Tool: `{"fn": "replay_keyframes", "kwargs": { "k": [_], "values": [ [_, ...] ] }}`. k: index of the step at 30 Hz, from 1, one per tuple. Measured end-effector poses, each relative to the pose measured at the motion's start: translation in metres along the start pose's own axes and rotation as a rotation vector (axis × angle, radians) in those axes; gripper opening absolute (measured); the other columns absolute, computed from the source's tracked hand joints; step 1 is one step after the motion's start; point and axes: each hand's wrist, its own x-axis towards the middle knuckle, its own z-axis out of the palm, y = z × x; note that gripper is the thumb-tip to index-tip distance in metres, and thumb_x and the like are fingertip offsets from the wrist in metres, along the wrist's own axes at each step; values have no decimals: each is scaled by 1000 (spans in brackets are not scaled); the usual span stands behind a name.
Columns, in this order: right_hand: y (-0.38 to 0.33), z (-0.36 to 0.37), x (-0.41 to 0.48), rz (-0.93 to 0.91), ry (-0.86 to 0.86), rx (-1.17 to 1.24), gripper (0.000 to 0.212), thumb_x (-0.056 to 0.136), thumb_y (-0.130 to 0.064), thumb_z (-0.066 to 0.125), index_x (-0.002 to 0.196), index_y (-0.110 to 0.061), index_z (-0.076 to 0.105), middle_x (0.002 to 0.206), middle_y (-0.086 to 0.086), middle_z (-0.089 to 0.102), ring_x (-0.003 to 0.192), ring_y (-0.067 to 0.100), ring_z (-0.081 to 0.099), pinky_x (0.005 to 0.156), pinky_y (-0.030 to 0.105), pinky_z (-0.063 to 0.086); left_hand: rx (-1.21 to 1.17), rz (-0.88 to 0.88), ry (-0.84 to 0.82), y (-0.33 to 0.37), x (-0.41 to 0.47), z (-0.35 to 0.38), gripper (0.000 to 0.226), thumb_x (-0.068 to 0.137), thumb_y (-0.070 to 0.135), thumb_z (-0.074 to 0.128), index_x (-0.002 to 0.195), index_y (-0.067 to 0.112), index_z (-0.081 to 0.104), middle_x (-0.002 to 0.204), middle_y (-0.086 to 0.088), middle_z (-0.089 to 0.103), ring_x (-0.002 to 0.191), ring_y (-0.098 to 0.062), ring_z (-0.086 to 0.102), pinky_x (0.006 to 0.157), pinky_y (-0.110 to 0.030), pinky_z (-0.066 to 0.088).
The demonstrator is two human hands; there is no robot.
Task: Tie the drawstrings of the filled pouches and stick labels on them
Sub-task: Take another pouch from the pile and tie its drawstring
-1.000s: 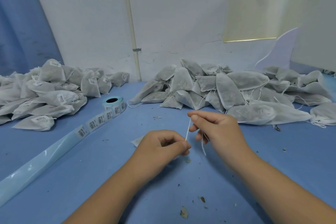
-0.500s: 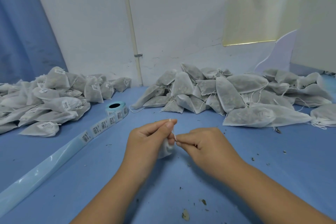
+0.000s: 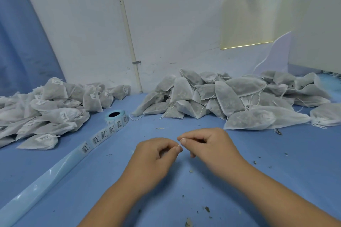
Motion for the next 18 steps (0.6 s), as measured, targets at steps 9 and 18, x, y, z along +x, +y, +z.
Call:
{"fn": "replay_keyframes", "kwargs": {
  "k": [9,18],
  "values": [
    [12,-1,9,263,95,-92,9,87,-31,61,94,-28,67,93,-14,65,74,2,59,71,25,46,-1080,-419,-56,6,11,-18,12,66,14,59,55,10,58,53,-2,37,44,-16,40,44,-22,42],
    [-12,7,-7,-195,337,-207,9,80,-35,61,87,-36,55,87,-19,54,77,1,54,62,10,39,-1170,-559,-150,1,12,-16,11,68,13,53,58,9,55,53,1,34,42,-15,35,47,-25,33]
  ]
}}
